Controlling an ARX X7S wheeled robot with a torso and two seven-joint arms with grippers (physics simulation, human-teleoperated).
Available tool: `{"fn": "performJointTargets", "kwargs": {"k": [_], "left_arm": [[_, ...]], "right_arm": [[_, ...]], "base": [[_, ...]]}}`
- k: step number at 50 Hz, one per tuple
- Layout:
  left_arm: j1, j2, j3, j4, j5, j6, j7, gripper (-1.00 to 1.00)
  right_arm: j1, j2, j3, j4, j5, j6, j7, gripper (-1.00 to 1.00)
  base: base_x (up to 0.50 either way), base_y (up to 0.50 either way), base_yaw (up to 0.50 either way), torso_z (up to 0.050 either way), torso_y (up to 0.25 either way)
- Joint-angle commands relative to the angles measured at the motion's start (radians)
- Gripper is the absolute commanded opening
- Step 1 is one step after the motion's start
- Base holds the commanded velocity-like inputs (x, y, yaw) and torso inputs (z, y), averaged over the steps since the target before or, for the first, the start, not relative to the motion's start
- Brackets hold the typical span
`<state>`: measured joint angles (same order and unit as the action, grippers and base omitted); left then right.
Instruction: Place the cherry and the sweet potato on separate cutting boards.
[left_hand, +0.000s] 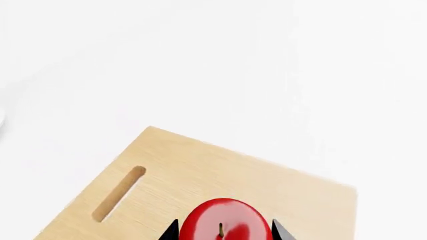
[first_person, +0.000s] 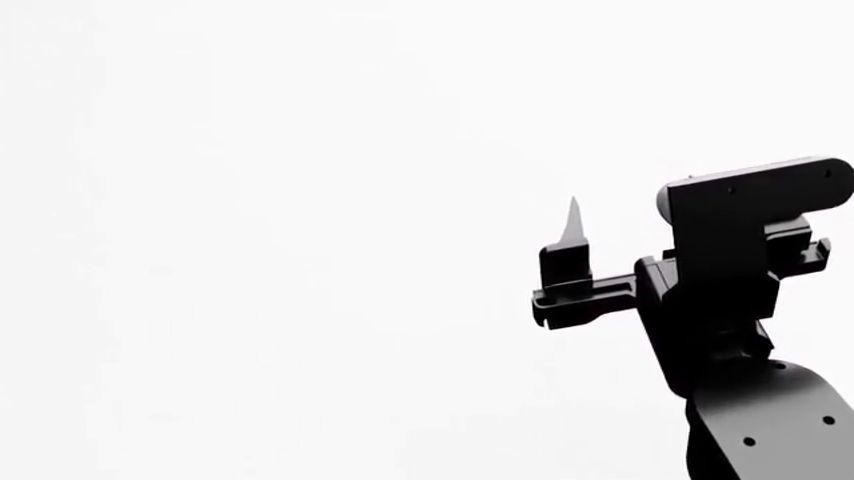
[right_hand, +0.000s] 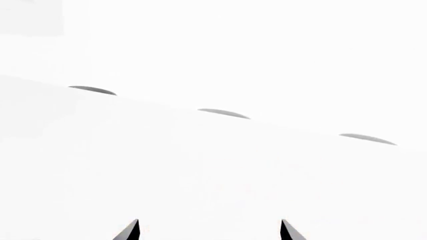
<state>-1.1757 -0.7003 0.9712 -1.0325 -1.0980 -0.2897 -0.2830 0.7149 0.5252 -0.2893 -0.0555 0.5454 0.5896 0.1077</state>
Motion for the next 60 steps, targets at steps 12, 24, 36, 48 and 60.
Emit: {"fn": "performJointTargets", "kwargs": {"k": [12, 24, 36, 48, 60], "left_arm": [[0.006, -0.003, 0.003, 0.014, -0.009, -0.008, 0.004, 1.0], [-0.004, -0.079, -0.004, 0.187, -0.018, -0.04, -0.072, 1.0], [-0.031, -0.2, -0.04, 0.482, -0.065, -0.093, -0.181, 1.0], [-0.198, -0.252, -0.074, 0.753, -0.119, -0.219, -0.199, 1.0], [-0.295, -0.192, -0.08, 0.84, -0.153, -0.276, -0.138, 1.0]], "right_arm": [[-0.012, 0.01, 0.007, -0.013, 0.011, 0.002, 0.002, 1.0], [0.02, 0.003, -0.008, 0.004, 0.008, 0.006, -0.012, 1.0], [0.033, 0.009, 0.0, -0.007, 0.016, 0.016, -0.006, 1.0], [0.105, 0.009, -0.009, -0.001, 0.015, 0.051, -0.008, 1.0], [0.116, 0.004, 0.007, -0.002, 0.037, 0.046, -0.017, 1.0]], "base": [[0.0, 0.0, 0.0, 0.0, 0.0], [0.0, 0.0, 0.0, 0.0, 0.0], [0.0, 0.0, 0.0, 0.0, 0.0], [0.0, 0.0, 0.0, 0.0, 0.0], [0.0, 0.0, 0.0, 0.0, 0.0]]}}
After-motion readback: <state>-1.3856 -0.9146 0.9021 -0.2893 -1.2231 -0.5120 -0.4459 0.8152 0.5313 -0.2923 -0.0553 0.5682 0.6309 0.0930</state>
